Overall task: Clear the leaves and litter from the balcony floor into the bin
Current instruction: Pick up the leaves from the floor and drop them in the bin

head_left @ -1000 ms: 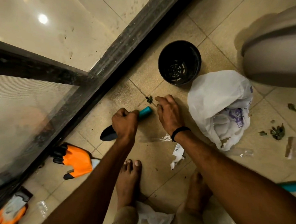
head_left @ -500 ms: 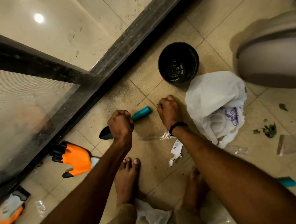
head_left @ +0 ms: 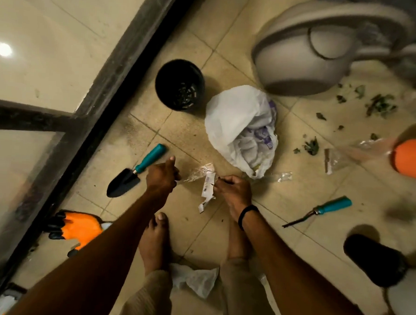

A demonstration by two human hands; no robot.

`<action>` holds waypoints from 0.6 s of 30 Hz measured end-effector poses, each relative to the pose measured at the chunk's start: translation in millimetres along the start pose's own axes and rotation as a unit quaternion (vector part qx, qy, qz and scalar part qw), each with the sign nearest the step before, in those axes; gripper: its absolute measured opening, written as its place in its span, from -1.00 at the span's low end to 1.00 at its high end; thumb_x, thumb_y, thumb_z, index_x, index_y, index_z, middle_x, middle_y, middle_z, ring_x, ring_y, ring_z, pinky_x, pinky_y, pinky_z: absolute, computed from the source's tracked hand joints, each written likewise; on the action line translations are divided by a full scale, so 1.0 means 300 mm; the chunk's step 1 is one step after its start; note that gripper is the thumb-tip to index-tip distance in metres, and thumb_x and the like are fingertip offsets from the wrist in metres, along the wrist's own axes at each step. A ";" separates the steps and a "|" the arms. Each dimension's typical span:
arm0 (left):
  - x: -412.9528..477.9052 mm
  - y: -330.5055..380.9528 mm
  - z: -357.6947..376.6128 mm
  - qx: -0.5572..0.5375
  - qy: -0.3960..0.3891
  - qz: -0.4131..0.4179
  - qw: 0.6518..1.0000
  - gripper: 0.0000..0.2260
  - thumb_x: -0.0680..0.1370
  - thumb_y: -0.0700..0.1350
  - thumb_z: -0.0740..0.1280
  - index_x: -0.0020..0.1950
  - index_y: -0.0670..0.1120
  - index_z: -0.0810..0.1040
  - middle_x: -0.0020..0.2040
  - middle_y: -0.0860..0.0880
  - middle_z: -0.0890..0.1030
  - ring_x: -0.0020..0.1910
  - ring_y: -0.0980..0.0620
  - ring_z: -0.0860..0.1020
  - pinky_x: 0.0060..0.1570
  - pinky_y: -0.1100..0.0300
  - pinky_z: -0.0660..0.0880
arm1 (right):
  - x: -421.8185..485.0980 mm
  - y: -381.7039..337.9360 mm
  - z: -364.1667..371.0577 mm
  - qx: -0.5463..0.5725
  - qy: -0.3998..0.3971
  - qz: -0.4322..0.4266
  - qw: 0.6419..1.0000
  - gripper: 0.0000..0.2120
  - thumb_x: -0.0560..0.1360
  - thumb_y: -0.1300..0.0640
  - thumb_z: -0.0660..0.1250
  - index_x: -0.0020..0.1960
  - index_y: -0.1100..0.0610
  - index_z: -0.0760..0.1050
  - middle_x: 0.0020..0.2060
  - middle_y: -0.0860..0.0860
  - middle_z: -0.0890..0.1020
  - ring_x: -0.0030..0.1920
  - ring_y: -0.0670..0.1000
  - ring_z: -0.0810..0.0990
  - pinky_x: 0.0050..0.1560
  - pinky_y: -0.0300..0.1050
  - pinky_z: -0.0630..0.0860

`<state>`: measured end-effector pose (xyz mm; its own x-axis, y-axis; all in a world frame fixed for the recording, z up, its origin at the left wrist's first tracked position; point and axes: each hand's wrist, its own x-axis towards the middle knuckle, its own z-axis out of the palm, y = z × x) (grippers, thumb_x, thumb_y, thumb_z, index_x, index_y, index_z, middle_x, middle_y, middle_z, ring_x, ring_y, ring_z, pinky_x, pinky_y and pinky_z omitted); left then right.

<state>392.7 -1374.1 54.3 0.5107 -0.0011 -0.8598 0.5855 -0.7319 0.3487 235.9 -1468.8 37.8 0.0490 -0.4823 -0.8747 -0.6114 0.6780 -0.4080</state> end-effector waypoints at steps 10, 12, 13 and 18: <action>-0.143 -0.004 0.190 0.154 -0.017 0.012 0.988 -0.54 0.69 0.13 0.17 -0.16 -0.17 0.61 -0.32 -0.09 0.56 -0.38 -0.08 0.51 -0.40 0.18 0.41 | -0.053 0.061 -0.352 0.141 0.045 0.057 0.987 -0.90 0.45 0.23 0.48 -0.24 0.13 0.62 -0.38 -0.01 0.65 -0.34 -0.05 0.61 -0.21 -0.17 0.57; -0.152 -0.058 0.193 0.208 0.019 0.012 0.978 -0.55 0.69 0.11 0.15 -0.06 -0.19 0.65 -0.16 -0.16 0.65 -0.14 -0.22 0.64 -0.14 0.04 0.58 | -0.061 0.071 -0.414 0.142 0.060 0.072 0.985 -0.86 0.43 0.23 0.47 -0.31 0.15 0.60 -0.44 -0.01 0.62 -0.36 -0.03 0.57 -0.27 -0.15 0.52; -0.159 -0.085 0.189 0.255 0.042 0.005 0.966 -0.59 0.69 0.08 0.15 0.06 -0.20 0.65 0.01 -0.22 0.66 0.04 -0.26 0.62 0.05 0.00 0.56 | -0.061 0.079 -0.436 0.147 0.062 0.080 0.984 -0.83 0.42 0.26 0.44 -0.34 0.15 0.59 -0.44 0.01 0.60 -0.37 -0.02 0.55 -0.31 -0.15 0.48; -0.147 -0.280 0.172 0.349 0.098 -0.073 0.929 -0.61 0.67 0.03 0.16 0.34 -0.22 0.48 0.37 -0.26 0.49 0.36 -0.29 0.44 0.36 -0.05 0.34 | -0.041 0.112 -0.459 0.240 0.041 0.137 0.960 -0.76 0.36 0.41 0.10 -0.39 0.24 0.45 -0.45 0.13 0.54 -0.43 0.07 0.46 -0.41 -0.15 0.36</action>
<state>288.6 -1347.7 43.9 0.6031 0.2070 -0.7704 0.1410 -0.9782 -0.1524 106.1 -1516.6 70.8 -0.1368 -0.2790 -0.9505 -0.1575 0.9534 -0.2572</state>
